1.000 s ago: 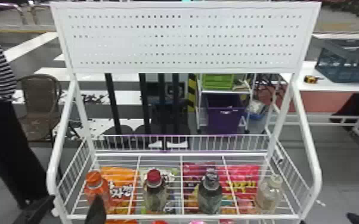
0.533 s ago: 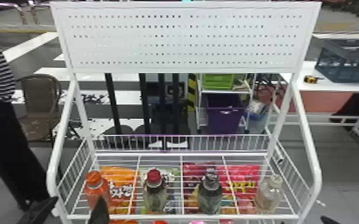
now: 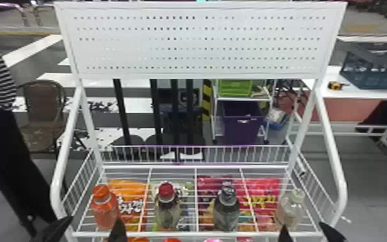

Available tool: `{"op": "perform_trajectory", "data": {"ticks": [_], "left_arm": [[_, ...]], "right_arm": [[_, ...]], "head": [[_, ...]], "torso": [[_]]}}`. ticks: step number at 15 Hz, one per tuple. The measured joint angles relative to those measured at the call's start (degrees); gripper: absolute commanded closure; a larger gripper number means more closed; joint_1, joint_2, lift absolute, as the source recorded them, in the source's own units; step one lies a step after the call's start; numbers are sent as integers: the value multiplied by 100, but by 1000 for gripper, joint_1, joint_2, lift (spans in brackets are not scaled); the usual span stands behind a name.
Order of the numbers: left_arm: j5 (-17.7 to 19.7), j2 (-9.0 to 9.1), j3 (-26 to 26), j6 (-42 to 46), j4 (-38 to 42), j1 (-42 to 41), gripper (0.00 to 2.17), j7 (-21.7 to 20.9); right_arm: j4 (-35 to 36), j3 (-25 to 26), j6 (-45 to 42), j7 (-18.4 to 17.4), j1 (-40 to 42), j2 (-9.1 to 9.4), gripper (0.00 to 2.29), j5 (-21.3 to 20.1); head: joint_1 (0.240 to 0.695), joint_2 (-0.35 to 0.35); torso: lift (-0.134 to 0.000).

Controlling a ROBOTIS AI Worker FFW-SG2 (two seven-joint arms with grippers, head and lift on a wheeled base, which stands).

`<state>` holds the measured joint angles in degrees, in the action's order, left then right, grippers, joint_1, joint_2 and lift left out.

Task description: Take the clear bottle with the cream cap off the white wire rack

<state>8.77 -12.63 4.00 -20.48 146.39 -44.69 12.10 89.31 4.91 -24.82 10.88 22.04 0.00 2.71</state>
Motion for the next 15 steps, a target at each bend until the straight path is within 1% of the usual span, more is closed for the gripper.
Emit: {"op": "perform_trajectory", "data": {"ticks": [2, 5, 8, 12, 13, 14, 15], "left_arm": [[-54, -5, 67, 2, 12, -8, 140, 15], [-179, -21, 192, 15, 47, -37, 140, 12], [-191, -39, 206, 13, 62, -42, 140, 12], [-193, -59, 202, 13, 96, -91, 140, 19], [-196, -67, 195, 13, 104, -103, 140, 21], [-198, -76, 185, 13, 108, -113, 140, 21], [-200, -79, 176, 13, 109, -117, 140, 21]], "right_arm": [[-302, -12, -3, -65, -220, 0, 144, -4], [-700, -33, 0, -70, -506, 0, 144, -8], [-842, -37, 79, -91, -734, 0, 144, -18], [-996, -63, 263, -223, -1061, 0, 151, -149], [-1027, -62, 376, -236, -1133, 0, 296, -166], [-1043, -57, 549, -237, -1204, 0, 505, -178], [-1043, -54, 742, -237, -1251, 0, 1021, -187]], "head": [[499, 0], [499, 0], [499, 0], [499, 0], [499, 0], [499, 0], [499, 0]], "torso": [[0], [0], [0], [0], [0], [0], [0]]}}
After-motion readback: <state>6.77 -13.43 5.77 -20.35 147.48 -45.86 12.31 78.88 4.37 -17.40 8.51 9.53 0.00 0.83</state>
